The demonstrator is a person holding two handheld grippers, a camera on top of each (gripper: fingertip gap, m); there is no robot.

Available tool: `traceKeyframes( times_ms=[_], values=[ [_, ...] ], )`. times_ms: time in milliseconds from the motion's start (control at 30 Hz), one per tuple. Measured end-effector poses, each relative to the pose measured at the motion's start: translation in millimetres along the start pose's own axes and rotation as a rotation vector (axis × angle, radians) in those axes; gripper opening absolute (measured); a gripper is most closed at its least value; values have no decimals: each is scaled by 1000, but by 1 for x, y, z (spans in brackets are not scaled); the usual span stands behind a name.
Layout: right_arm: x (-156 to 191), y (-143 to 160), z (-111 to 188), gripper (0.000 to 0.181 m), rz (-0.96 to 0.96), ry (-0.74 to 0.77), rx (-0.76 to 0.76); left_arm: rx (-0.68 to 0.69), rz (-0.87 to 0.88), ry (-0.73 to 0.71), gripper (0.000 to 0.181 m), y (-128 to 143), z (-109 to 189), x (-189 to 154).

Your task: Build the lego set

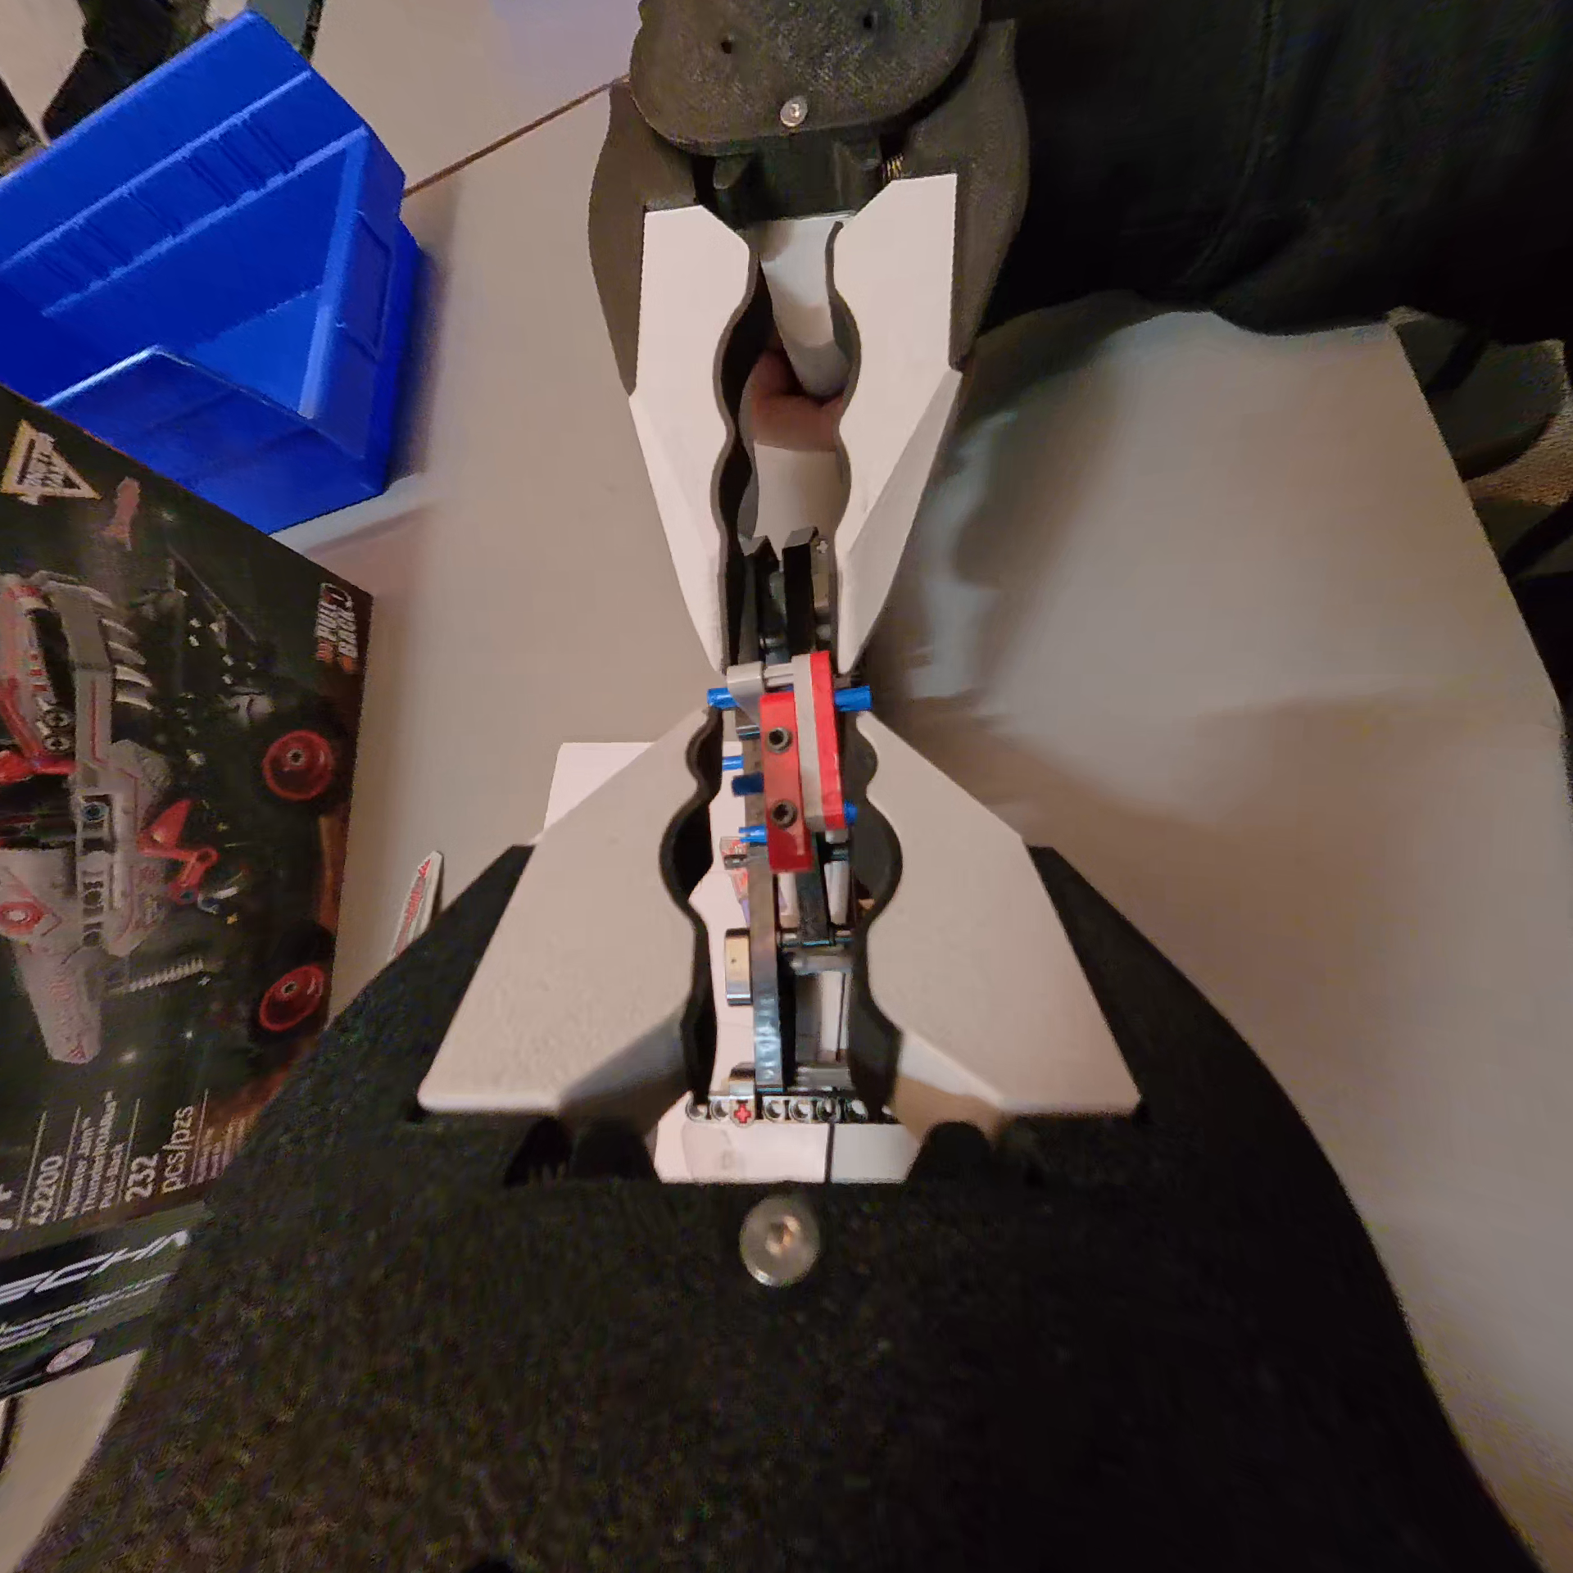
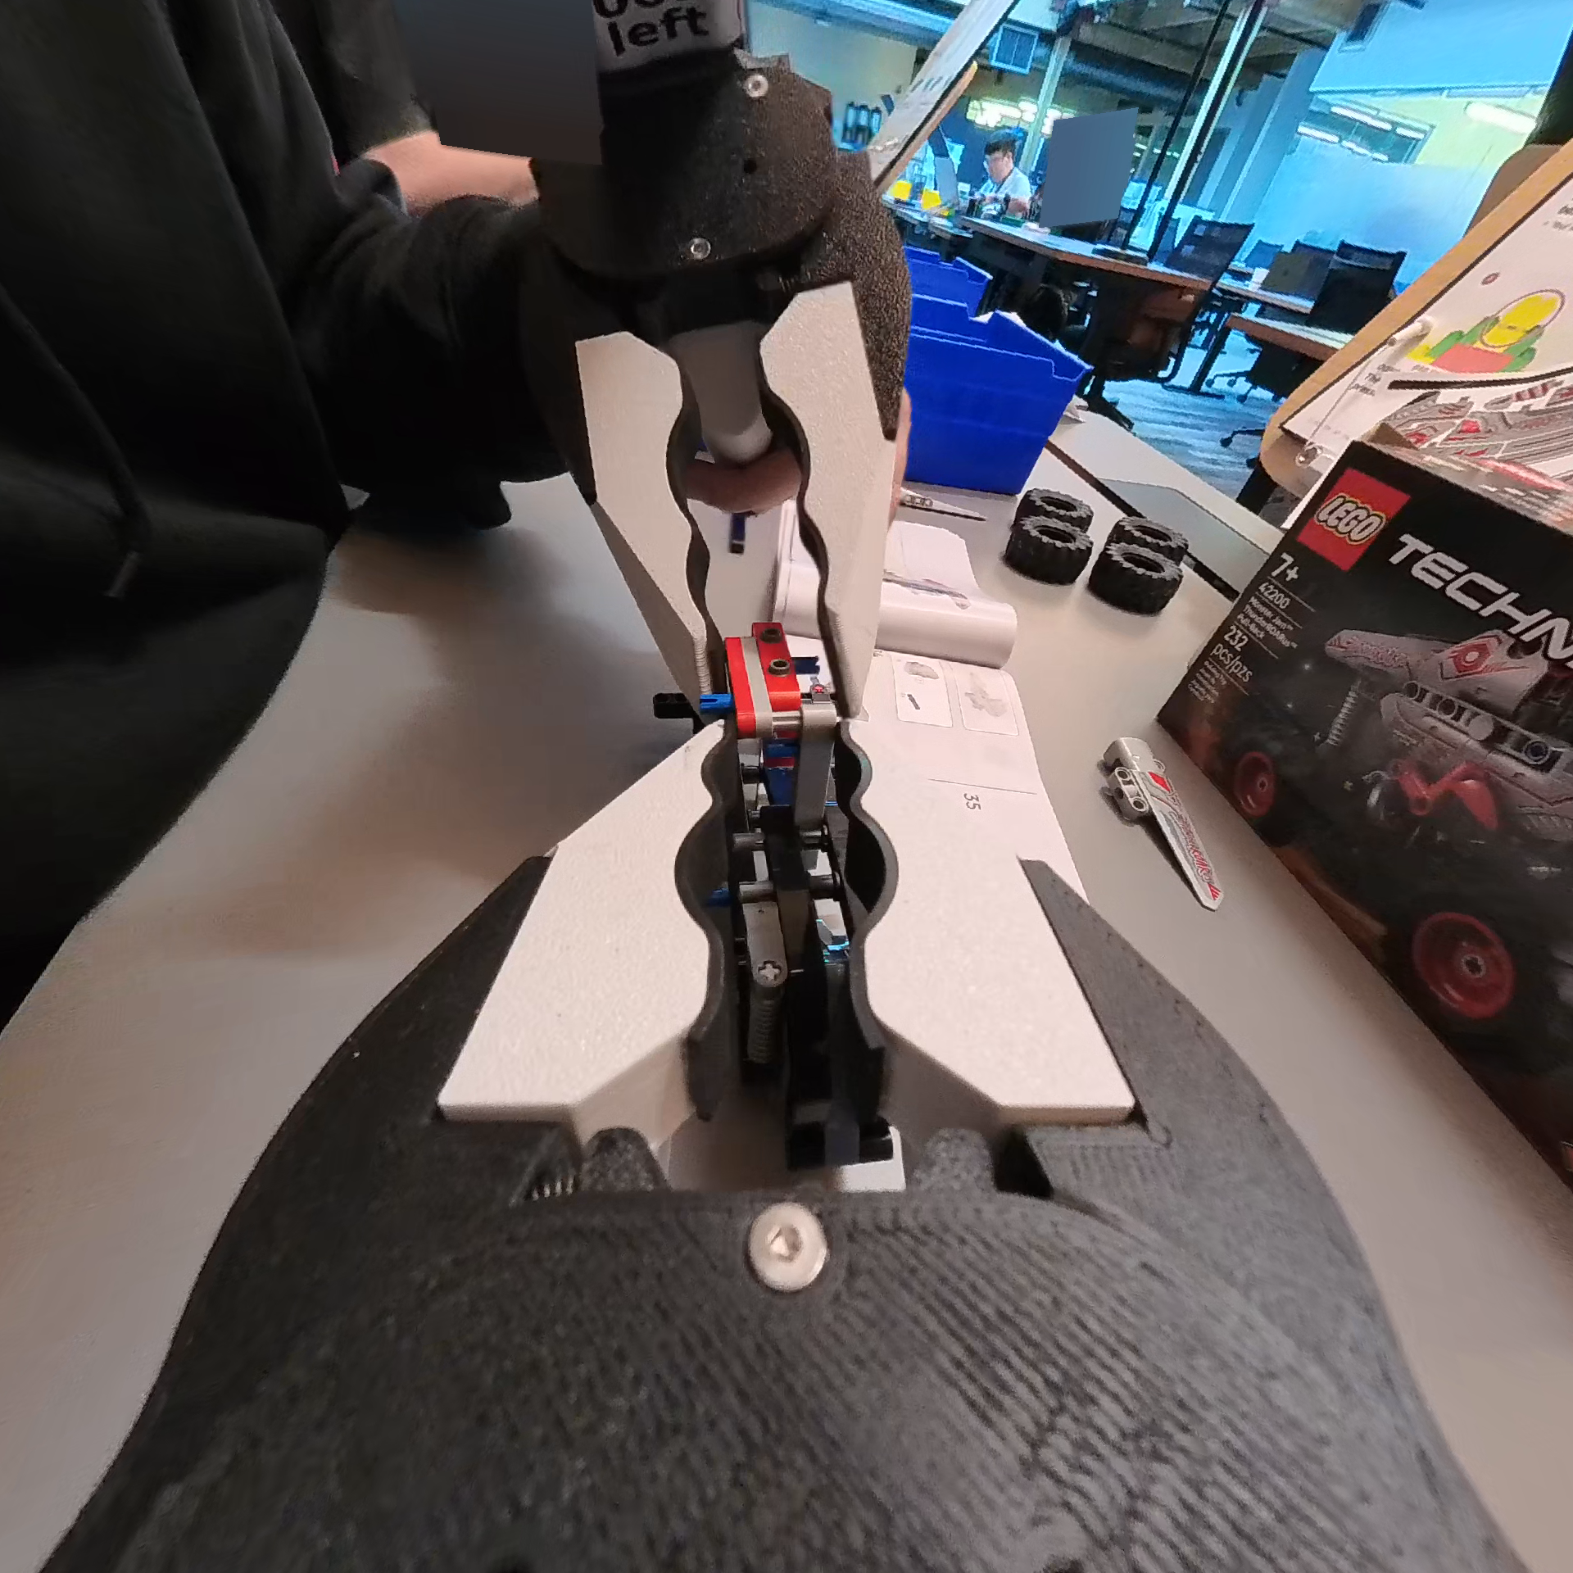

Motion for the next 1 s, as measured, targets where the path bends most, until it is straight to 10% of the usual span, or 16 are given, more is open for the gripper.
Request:
traceKeyframes(
  times_ms=[1000],
  values=[
    [0, 1, 0, 19, 15, 5, -23, -202, 219, 119, 28, 2, 7, 4]
  ],
)
Point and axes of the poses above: each gripper's, where its closed fingertips meet, z back along the fingers, y out of its underside, x = y × z across the jaws, the point moved 3 cm from there along z, back along the fingers, and after that the axes turned 1 degree about z, right-handed, at the moved point
